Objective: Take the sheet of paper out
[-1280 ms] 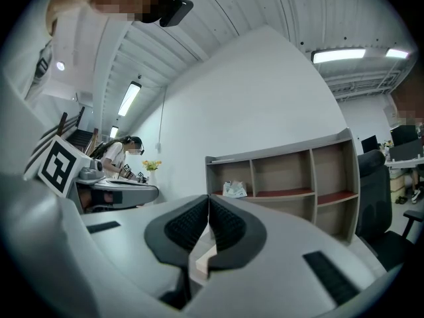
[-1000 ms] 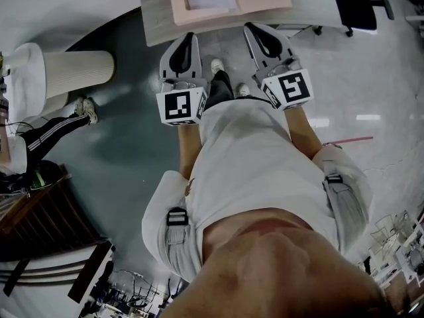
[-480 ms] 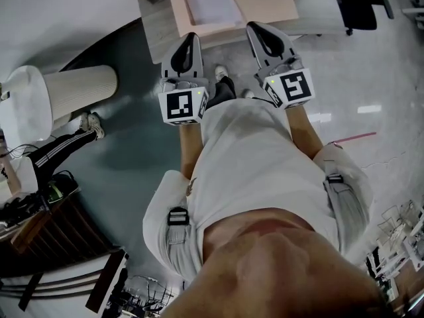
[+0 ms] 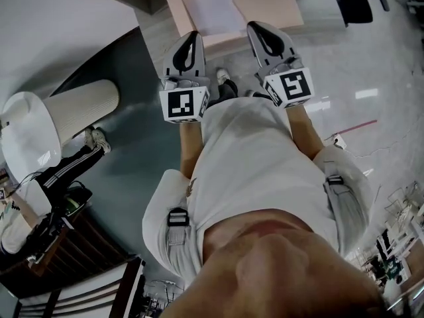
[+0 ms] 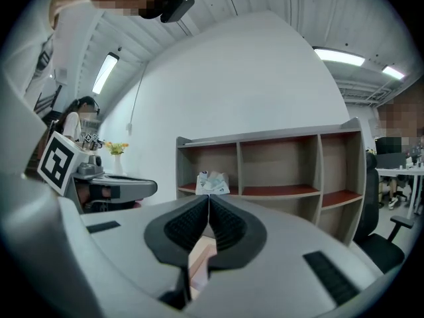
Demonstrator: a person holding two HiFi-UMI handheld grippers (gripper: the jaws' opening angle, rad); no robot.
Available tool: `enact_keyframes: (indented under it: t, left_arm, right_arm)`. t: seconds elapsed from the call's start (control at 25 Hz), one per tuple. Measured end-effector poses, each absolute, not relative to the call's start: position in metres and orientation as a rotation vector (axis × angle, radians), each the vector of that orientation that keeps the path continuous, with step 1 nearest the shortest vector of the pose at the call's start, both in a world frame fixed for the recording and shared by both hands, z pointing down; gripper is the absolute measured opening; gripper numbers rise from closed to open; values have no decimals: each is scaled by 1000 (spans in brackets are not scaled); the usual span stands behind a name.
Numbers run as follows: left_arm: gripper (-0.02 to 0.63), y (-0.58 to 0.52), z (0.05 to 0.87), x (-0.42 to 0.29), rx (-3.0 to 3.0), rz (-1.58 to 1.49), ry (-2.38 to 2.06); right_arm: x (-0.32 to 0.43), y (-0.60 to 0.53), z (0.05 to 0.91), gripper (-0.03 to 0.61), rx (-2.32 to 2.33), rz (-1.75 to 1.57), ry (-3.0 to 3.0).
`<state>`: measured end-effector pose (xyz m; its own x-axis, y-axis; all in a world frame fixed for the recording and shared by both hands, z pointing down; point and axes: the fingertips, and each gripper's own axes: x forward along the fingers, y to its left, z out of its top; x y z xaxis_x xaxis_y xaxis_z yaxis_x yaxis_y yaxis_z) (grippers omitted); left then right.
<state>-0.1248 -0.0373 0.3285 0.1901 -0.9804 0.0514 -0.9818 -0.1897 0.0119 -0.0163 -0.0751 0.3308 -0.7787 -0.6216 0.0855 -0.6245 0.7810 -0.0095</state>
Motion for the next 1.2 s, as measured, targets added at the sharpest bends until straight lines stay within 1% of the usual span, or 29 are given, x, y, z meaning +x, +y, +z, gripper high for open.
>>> enact_keyframes:
  t: [0.56, 0.72, 1.2]
  left_arm:
    - [23, -87, 360, -159, 2463, 93, -1823]
    - [23, -96, 367, -159, 2460, 59, -1806]
    - [23, -119, 373, -155, 2432, 92, -1831]
  right_arm:
    - [-38, -113, 354, 21, 1181, 77, -2756]
    - [-39, -119, 360, 21, 1178, 70, -2736]
    - [-42, -148, 371, 21, 1105, 92, -2752]
